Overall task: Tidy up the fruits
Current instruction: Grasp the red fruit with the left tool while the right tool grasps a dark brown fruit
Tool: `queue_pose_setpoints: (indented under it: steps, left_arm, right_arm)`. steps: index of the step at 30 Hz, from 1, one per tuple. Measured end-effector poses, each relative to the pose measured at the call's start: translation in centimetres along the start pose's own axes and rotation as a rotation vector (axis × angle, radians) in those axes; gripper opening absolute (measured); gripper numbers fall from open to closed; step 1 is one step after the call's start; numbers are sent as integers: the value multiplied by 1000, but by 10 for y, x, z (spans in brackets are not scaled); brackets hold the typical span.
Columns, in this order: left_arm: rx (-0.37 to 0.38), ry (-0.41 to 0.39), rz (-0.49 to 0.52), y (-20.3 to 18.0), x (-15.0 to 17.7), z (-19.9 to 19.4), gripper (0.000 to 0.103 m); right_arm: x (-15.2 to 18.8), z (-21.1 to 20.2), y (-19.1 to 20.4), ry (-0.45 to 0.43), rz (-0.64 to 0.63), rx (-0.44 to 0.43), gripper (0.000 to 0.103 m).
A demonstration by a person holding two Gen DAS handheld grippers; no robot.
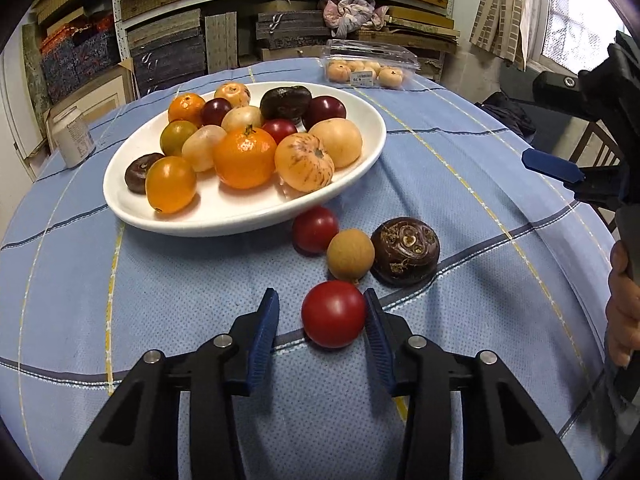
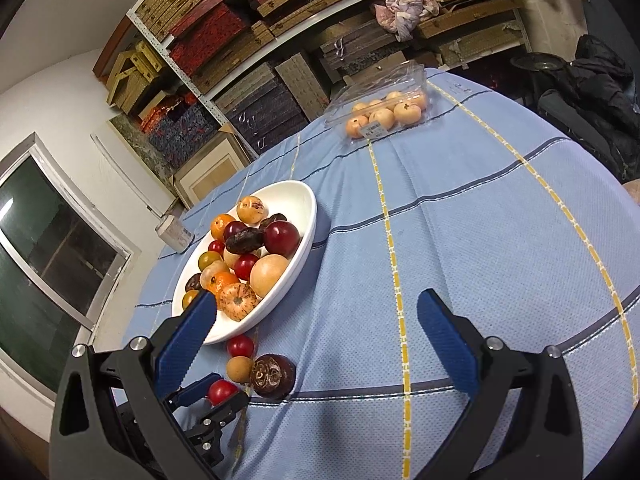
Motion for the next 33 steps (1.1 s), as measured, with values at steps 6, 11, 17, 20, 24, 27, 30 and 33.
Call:
queue_pose_setpoints:
  steps: [6, 11, 17, 20, 24, 27, 30, 33]
  left_arm:
    - [22, -1, 11, -4, -1, 0, 30]
    - [-24, -57, -21, 13, -10, -11, 30]
    - [-127, -132, -199, 88, -30, -34, 30]
    - [-102, -127, -262, 102, -32, -38, 30]
    - [-85, -130, -250, 96, -34, -41, 30]
    - [-70, -129, -238, 91, -32, -42, 30]
    - [-53, -121, -235, 87, -31, -40, 30]
    - [-41, -122, -237, 85, -31, -42, 30]
  right_arm:
    - [1, 2, 3, 4, -25, 10, 98]
    - [5, 4, 11, 19, -90, 16, 98]
    - [28, 16, 50, 79, -402, 106, 98]
    - [50, 28, 70, 129, -575, 159, 98]
    - [67, 39, 78, 168, -665, 177, 90]
    - [77, 50, 75, 208, -694, 202, 74]
    - [80, 58, 75, 235, -701, 199, 68]
    - [79, 62, 74, 240, -695, 197, 68]
Point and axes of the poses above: each gripper's, at about its wrist camera, not at the fingertips, and z roughly the way its jaws point, y to its left, x to its underside, the point moved 10 cm from there along z, roughly the way its jaws point, and after that the axes turned 12 degrees about -z, right-handed, at the moved point
